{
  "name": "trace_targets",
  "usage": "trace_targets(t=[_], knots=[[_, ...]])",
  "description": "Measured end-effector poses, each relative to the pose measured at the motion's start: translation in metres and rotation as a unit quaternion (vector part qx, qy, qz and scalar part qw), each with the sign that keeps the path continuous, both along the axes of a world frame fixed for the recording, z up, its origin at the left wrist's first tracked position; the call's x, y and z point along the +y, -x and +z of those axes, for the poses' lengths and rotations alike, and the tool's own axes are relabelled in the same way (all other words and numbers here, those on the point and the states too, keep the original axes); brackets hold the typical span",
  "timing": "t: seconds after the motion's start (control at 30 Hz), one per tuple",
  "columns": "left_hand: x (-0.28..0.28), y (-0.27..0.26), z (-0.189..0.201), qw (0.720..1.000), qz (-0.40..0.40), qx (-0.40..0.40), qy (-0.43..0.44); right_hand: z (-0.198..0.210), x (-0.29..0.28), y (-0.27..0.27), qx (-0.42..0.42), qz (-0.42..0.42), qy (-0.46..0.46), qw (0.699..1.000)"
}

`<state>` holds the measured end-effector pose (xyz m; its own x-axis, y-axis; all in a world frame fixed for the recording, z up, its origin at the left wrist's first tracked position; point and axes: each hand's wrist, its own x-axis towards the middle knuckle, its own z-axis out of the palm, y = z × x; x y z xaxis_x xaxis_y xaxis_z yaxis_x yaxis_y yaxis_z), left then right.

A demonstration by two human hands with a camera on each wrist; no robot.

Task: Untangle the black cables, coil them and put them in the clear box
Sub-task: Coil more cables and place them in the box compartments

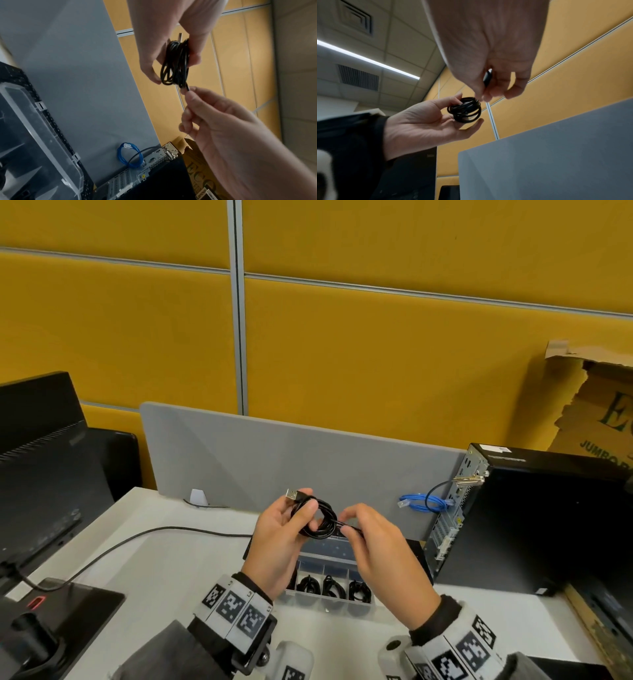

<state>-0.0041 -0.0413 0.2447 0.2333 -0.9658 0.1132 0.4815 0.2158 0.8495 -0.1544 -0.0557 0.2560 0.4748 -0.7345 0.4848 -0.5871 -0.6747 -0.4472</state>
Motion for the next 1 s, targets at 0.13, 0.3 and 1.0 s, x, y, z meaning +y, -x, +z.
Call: trace_targets(t=[0.13,0.3,1.0], knots=[[-0.002,0.003,-0.002,0.982,0.047,-0.182,0.031,0.012,0.007,-0.004,0.192,-0.01,0.015,0.981],[-0.001,0.002,-0.007,0.949,0.044,-0.306,0.065,0.012,0.007,-0.009,0.082,0.031,-0.184,0.979],[0.0,-0.009,-0.009,0.921,0.033,-0.387,0.038,0.007,-0.004,-0.012,-0.076,0.069,-0.264,0.959]])
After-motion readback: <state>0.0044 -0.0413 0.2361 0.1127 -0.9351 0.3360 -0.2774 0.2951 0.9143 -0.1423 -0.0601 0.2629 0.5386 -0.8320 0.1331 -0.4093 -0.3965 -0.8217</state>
